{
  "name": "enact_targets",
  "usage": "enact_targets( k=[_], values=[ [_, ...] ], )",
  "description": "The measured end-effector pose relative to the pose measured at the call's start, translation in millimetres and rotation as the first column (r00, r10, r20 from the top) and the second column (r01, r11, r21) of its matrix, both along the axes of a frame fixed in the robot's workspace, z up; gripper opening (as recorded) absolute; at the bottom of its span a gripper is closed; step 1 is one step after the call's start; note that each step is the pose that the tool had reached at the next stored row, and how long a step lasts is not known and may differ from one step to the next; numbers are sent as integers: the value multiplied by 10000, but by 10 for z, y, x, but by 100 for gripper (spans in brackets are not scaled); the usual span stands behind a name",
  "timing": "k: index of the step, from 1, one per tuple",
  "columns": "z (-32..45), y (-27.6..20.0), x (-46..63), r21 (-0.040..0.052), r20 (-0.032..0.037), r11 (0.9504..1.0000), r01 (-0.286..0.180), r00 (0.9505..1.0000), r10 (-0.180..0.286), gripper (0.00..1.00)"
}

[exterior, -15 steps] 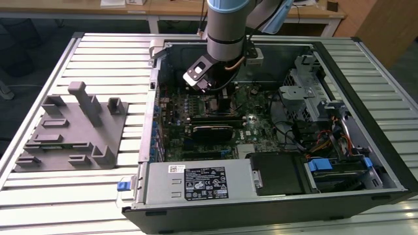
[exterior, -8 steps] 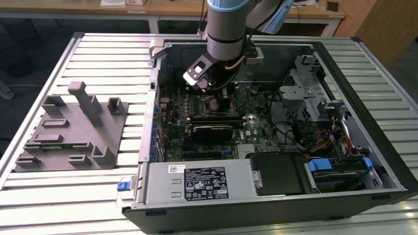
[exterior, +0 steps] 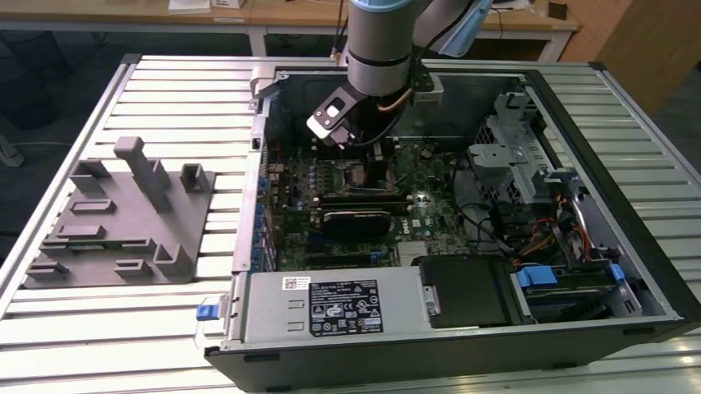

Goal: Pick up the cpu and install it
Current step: 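Place the cpu into insertion slot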

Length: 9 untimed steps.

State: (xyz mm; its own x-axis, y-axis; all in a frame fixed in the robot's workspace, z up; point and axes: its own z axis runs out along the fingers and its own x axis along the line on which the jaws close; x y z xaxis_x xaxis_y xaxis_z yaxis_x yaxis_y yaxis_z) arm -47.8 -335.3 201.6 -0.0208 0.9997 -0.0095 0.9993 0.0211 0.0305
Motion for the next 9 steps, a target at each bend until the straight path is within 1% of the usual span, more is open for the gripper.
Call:
enact_targets(
  k=[6,7,8,9],
  values=[
    [1,0,0,-1,-1,10000,0,10000,0,62],
    [1,0,0,-1,-1,10000,0,10000,0,60],
    [1,0,0,-1,-1,10000,0,10000,0,54],
    [1,0,0,-1,-1,10000,0,10000,0,54]
  ],
)
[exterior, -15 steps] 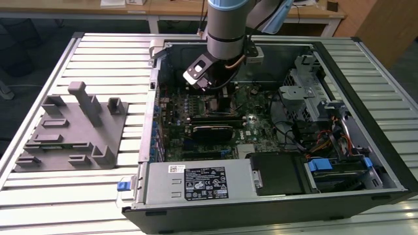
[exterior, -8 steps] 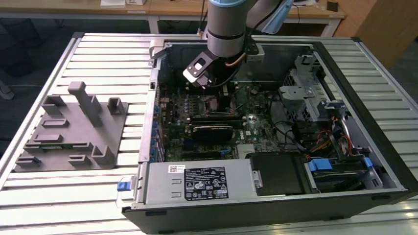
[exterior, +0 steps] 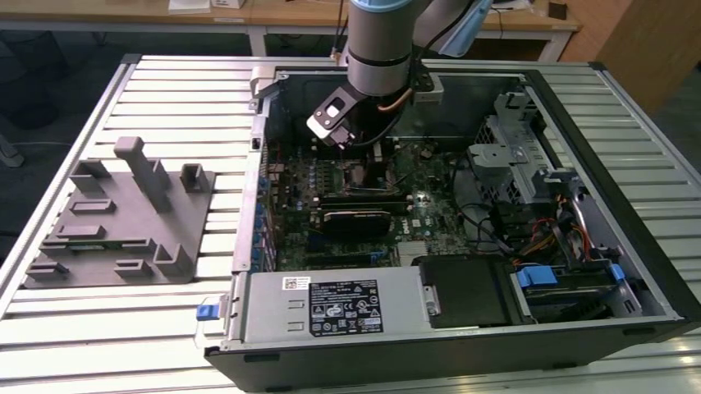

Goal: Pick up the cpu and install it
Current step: 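Place the cpu into insertion slot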

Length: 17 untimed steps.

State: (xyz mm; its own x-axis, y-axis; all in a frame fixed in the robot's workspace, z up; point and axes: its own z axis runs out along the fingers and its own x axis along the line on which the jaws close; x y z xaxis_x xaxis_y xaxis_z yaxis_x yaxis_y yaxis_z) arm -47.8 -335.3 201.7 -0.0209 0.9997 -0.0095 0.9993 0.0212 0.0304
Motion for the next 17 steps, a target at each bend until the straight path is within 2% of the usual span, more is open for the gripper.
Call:
enact_targets(
  k=[2,3,6,7,10,15,17],
  values=[
    [0,0,0,0,0,10000,0,10000,0,42],
    [0,0,0,0,0,10000,0,10000,0,42],
    [0,0,0,0,0,10000,0,10000,0,24],
    [1,0,0,0,0,10000,0,10000,0,24],
    [1,0,0,0,0,10000,0,10000,0,13],
    [1,0,0,2,0,10000,0,10000,0,11],
    [2,-2,0,142,-2,9999,-1,10000,1,11]
  ],
)
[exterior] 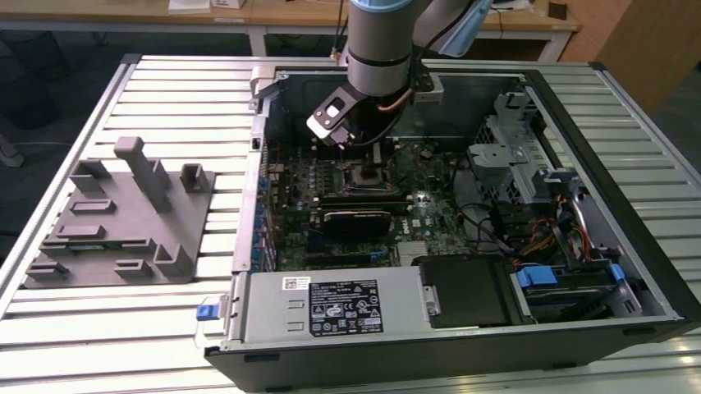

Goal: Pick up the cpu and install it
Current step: 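Place the cpu into insertion slot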

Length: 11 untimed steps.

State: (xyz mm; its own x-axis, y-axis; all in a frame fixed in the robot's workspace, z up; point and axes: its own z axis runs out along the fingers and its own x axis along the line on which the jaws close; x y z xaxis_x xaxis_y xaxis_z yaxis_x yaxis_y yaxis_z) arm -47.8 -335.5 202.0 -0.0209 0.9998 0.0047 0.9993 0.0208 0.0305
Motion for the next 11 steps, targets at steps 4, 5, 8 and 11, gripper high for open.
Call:
enact_targets(
  k=[4,5,8,11],
  values=[
    [-11,0,-1,19,3,10000,1,10000,-1,11],
    [-16,0,-2,17,2,10000,0,10000,0,11],
    [-30,-1,-3,14,0,10000,0,10000,0,11],
    [-33,-1,-4,12,-1,10000,1,10000,-1,11]
  ],
)
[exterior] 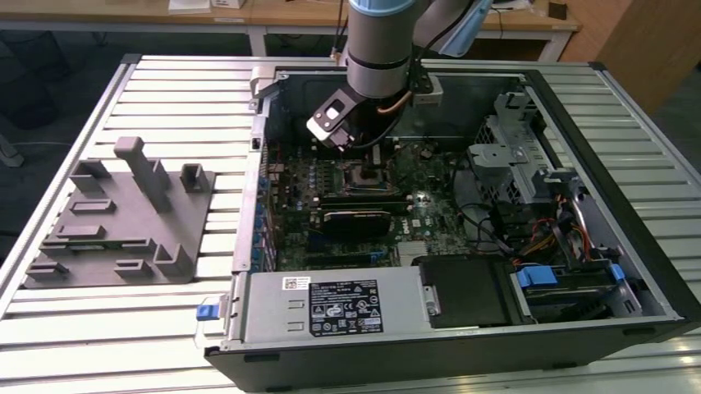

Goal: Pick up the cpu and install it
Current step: 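Place the cpu into insertion slot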

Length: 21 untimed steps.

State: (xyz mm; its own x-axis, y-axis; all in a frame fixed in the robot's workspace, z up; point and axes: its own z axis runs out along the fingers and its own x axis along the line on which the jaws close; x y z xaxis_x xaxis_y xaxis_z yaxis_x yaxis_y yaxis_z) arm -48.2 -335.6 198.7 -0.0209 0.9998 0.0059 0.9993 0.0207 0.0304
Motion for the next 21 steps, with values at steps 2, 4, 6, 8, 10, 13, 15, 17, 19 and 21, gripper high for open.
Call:
enact_targets(
  k=[2,4,6,8,10,13,15,17,19,21],
  values=[
    [-5,0,0,1,0,10000,0,10000,0,11],
    [-9,0,0,-2,-1,10000,0,10000,0,11],
    [-11,0,0,0,0,10000,0,10000,0,11],
    [-12,1,0,3,2,10000,1,10000,-1,11],
    [-10,1,0,5,4,10000,0,10000,0,11],
    [14,3,2,18,11,10000,0,10000,0,11],
    [54,1,1,6,5,10000,0,10000,0,11],
    [105,1,1,6,14,10000,-1,10000,1,11],
    [166,1,1,4,27,10000,0,10000,0,11],
    [234,1,0,4,43,10000,0,10000,0,11]
  ],
)
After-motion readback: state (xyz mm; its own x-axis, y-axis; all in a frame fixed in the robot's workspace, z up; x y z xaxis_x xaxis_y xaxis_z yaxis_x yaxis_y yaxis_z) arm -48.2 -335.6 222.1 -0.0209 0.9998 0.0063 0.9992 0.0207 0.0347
